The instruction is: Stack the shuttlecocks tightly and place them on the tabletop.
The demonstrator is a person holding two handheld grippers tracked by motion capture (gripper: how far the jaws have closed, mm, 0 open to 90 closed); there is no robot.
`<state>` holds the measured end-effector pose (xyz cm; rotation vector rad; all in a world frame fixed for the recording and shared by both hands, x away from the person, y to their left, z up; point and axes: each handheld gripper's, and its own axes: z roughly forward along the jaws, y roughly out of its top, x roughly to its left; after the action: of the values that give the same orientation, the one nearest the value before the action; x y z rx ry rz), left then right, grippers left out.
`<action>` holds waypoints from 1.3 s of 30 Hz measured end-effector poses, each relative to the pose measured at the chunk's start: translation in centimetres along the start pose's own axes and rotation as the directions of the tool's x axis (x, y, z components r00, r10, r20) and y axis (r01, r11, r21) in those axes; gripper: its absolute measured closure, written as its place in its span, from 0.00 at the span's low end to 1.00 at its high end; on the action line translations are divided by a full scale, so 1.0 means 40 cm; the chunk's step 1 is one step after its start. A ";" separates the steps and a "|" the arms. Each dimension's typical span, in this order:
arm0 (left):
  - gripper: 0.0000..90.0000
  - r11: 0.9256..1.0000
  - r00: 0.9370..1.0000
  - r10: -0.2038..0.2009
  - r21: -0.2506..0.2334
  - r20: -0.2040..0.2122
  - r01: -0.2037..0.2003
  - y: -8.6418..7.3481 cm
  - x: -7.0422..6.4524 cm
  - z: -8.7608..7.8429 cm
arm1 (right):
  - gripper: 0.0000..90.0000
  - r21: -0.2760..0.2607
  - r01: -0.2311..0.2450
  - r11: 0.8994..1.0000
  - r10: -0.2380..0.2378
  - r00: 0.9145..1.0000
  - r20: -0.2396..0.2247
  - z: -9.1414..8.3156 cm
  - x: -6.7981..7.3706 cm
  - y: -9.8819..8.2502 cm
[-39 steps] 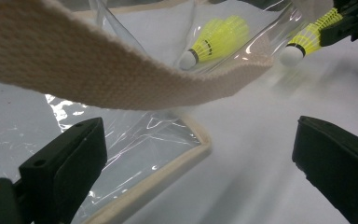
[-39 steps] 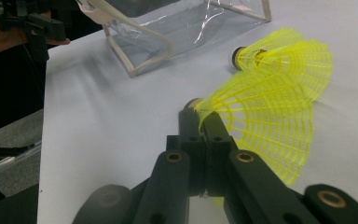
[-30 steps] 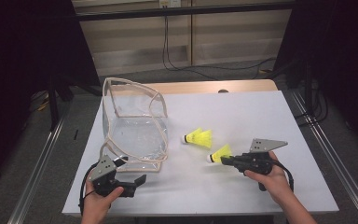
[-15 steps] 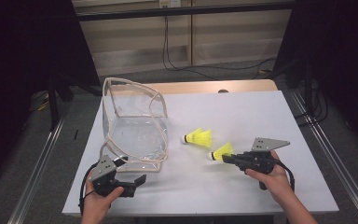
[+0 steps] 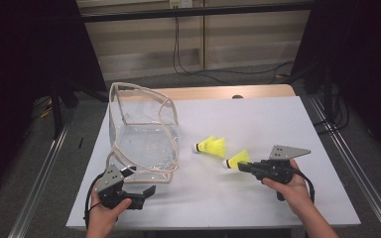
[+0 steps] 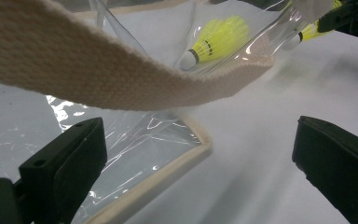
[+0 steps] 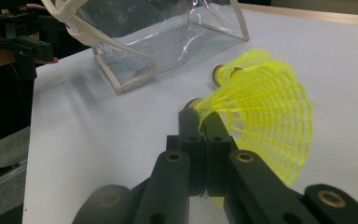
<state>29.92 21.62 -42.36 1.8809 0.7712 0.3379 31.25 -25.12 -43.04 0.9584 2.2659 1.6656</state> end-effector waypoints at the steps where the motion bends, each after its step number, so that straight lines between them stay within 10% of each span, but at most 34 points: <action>1: 0.03 1.000 1.000 -0.001 -0.003 0.001 0.001 0.000 0.000 0.000 | 0.99 0.000 -0.002 1.000 0.002 1.000 0.000 -0.001 0.000 0.000; 39: 0.03 1.000 1.000 0.001 -0.004 0.001 -0.001 0.000 0.000 0.002 | 0.99 -0.019 -0.008 1.000 0.010 0.998 0.069 -0.028 -0.035 0.008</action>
<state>29.95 21.57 -42.39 1.8780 0.7683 0.3381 31.92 -26.77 -42.68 1.0076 2.2011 1.6276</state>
